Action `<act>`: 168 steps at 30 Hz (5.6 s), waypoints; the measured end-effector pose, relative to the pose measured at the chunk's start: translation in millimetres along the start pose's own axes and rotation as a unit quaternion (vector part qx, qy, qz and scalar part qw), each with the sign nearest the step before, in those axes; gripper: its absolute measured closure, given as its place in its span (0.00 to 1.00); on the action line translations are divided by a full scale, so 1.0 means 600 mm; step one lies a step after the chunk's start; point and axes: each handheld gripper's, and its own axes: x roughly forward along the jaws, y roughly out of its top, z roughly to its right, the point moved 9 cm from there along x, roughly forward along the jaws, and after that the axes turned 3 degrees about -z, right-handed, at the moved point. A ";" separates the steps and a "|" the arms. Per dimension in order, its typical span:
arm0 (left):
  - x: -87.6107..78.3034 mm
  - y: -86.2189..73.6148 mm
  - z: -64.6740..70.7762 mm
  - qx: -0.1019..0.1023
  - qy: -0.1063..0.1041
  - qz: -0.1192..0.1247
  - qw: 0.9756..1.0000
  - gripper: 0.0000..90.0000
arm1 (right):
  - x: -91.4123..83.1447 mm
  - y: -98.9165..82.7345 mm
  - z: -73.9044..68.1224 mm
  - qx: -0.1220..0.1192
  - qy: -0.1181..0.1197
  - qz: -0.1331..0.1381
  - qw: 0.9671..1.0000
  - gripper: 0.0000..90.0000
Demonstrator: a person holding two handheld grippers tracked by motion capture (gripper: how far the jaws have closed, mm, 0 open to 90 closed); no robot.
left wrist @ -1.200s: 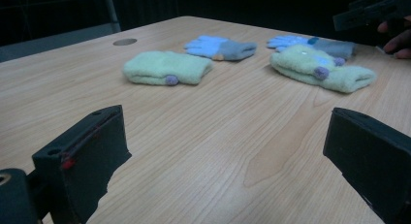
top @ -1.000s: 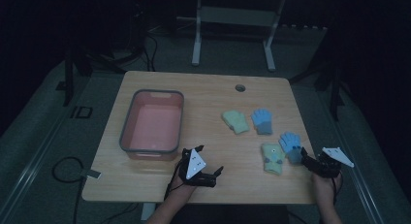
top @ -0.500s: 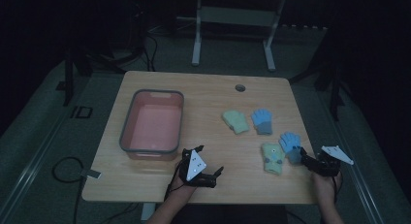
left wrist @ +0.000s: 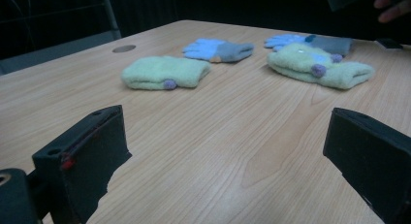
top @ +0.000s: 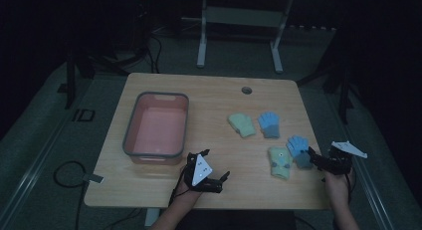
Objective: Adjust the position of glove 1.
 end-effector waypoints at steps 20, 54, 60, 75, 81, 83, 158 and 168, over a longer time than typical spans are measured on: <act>0.000 0.000 0.002 0.006 0.002 0.000 1.000 0.03 | 0.001 0.081 -0.066 -0.011 0.079 -0.031 0.996 0.18; -0.001 0.000 0.002 0.004 0.002 0.001 1.000 0.03 | 0.080 0.136 -0.274 -0.123 0.199 -0.071 0.970 0.47; 0.000 0.000 0.002 0.003 0.002 0.000 1.000 0.03 | 0.102 0.142 -0.302 -0.139 0.214 -0.081 0.964 0.53; -0.001 0.000 0.000 -0.002 -0.001 0.003 1.000 0.03 | 0.171 0.152 -0.347 -0.148 0.218 -0.100 0.960 0.62; -0.001 0.000 0.001 0.001 -0.001 0.001 1.000 0.03 | 0.205 0.139 -0.359 -0.157 0.208 -0.128 0.957 0.61; -0.001 0.000 0.000 0.000 0.000 0.002 1.000 0.03 | 0.216 0.135 -0.362 -0.162 0.206 -0.130 0.956 0.60; 0.001 0.001 0.000 -0.009 -0.006 0.003 1.000 0.03 | 0.074 -0.017 -0.425 -0.065 0.123 -0.138 0.981 0.71; 0.002 0.001 0.000 -0.011 -0.007 0.001 1.000 0.03 | 0.045 0.021 -0.416 -0.102 0.133 -0.116 0.979 0.63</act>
